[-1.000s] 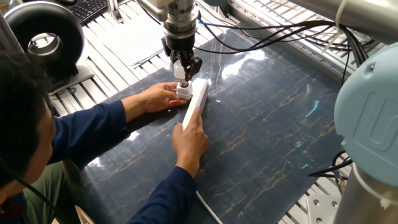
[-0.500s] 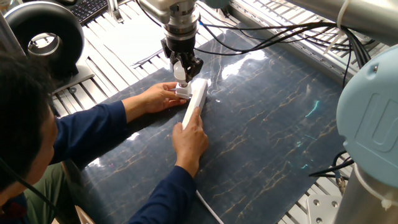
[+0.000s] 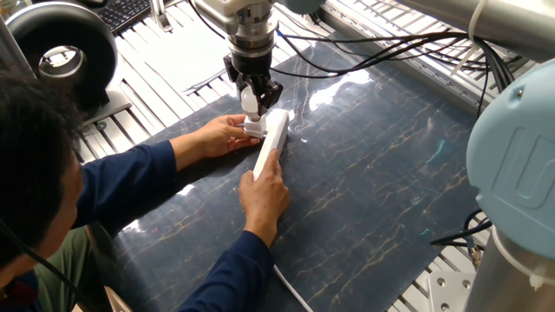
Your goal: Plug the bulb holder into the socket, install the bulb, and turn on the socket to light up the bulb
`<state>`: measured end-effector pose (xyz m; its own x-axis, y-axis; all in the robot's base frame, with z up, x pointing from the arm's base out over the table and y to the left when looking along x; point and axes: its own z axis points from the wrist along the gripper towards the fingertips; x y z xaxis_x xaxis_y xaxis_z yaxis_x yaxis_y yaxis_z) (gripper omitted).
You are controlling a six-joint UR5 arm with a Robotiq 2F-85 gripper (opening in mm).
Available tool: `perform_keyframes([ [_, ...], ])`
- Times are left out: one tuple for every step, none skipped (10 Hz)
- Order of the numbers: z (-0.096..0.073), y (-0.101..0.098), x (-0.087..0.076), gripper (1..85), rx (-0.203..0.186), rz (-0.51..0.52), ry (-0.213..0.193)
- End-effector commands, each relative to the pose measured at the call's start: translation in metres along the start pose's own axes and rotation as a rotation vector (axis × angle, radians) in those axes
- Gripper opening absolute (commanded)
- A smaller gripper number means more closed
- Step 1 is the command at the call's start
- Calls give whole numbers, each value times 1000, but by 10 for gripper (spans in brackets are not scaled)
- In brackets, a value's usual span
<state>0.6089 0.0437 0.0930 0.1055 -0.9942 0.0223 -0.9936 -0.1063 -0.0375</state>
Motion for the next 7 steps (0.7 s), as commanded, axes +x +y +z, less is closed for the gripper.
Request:
perform_keyframes([
  [1,1,-2,17,-3,0,-25],
  [2,3,-1,17,-10,-3,-26],
  [2,5,0,17,-22,-5,-27],
  [3,7,-1,17,-34,1,-34],
  [3,7,-2,17,-40,7,-37],
  [2,7,-1,17,-49,7,-25],
  [0,7,-2,17,-54,10,-21],
])
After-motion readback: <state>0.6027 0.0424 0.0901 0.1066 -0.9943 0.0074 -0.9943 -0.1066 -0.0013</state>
